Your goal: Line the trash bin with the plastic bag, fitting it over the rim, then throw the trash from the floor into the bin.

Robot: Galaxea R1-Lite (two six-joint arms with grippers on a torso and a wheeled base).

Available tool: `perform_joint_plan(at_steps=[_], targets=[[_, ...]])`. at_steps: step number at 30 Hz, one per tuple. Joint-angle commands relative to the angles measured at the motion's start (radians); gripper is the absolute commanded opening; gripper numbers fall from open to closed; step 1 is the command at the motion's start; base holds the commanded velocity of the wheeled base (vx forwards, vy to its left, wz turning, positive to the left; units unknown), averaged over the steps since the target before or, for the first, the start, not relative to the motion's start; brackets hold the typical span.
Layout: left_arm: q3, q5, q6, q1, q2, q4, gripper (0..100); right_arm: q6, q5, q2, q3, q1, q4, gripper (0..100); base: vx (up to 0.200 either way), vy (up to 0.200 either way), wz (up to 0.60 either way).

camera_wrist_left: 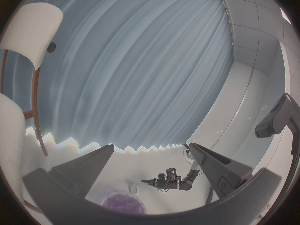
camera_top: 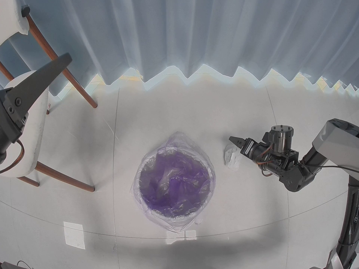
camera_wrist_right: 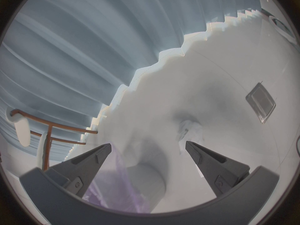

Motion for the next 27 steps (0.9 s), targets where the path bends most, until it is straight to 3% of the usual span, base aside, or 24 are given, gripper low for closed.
perform_joint_plan(at_steps=[1,9,13,16,20,27], targets=[[0.014,0.000,0.029,0.032,-0.006,0.005,100,-0.025,-0.014,0.075,-0.090,-0.049,0.029,100,0.000,0.000,0.00],[0.017,0.000,0.045,0.038,-0.010,0.003,100,-0.056,-0.014,0.091,-0.183,-0.099,0.143,100,0.000,0.000,0.00],[0.006,0.005,0.038,0.044,-0.017,0.002,100,-0.123,-0.018,0.157,-0.186,-0.099,0.138,100,0.000,0.000,0.00],[0.014,0.000,0.030,0.092,-0.037,0.005,100,-0.180,-0.053,0.221,-0.206,-0.099,0.132,100,0.000,0.000,0.00],[0.008,-0.006,0.018,0.141,-0.038,0.003,100,-0.191,-0.090,0.278,-0.266,-0.099,0.133,100,0.000,0.000,0.00],[0.005,-0.004,0.018,0.132,-0.030,0.003,100,-0.225,-0.093,0.335,-0.324,-0.092,0.137,100,0.000,0.000,0.00]])
